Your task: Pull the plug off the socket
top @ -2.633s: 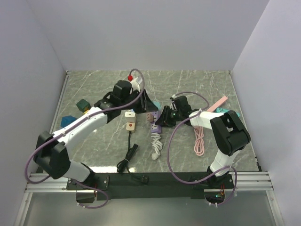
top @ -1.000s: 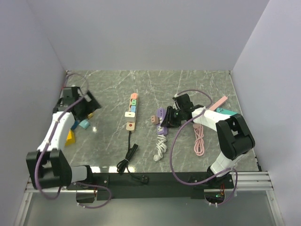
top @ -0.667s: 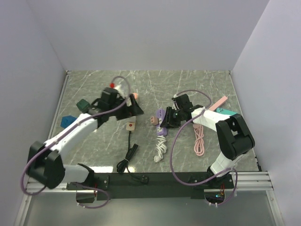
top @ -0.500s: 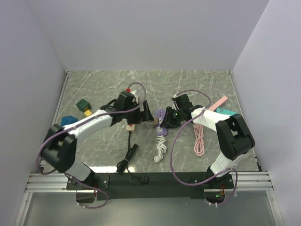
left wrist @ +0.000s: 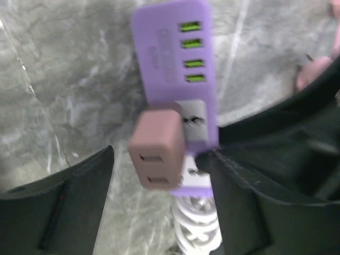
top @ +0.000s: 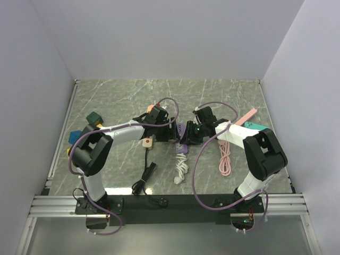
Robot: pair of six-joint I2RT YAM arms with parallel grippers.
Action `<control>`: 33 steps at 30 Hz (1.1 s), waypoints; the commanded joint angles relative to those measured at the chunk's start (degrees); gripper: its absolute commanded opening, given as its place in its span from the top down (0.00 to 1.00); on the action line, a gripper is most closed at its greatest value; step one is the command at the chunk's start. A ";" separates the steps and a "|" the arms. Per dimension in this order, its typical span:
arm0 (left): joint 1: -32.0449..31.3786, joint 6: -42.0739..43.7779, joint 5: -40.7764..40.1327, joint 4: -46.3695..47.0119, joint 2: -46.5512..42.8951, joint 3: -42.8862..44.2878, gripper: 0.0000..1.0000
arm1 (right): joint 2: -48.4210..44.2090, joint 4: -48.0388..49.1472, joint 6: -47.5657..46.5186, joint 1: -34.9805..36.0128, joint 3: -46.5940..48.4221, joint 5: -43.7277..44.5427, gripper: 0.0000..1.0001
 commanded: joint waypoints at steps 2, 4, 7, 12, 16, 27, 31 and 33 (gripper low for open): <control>-0.11 0.84 -0.20 3.11 2.27 1.19 0.36 | -1.24 0.88 0.23 0.59 0.73 -2.51 1.00; -0.11 0.49 -0.02 3.99 2.36 0.31 0.52 | -1.24 0.88 0.14 0.67 0.65 -2.68 1.00; -0.11 0.22 0.42 4.61 2.53 -0.13 0.78 | -0.98 1.23 0.14 0.59 0.38 -3.12 1.00; -0.11 0.05 0.86 4.52 2.53 -0.39 1.00 | -0.54 2.64 0.14 0.67 -0.06 -3.04 0.54; -0.02 -0.48 1.47 4.96 2.44 -0.57 1.00 | 0.16 3.43 -0.30 0.59 -0.32 -2.86 0.44; 0.68 -4.51 5.16 8.83 1.57 -2.06 1.00 | 5.79 7.12 0.67 1.03 -1.55 -4.53 0.57; 0.77 -4.79 6.22 9.18 0.69 -2.15 1.00 | 5.53 8.35 2.42 1.03 -3.04 -2.61 1.00; 0.77 -4.61 7.01 8.66 -0.19 -2.06 1.00 | 5.44 7.13 2.95 0.94 -3.05 -0.85 1.00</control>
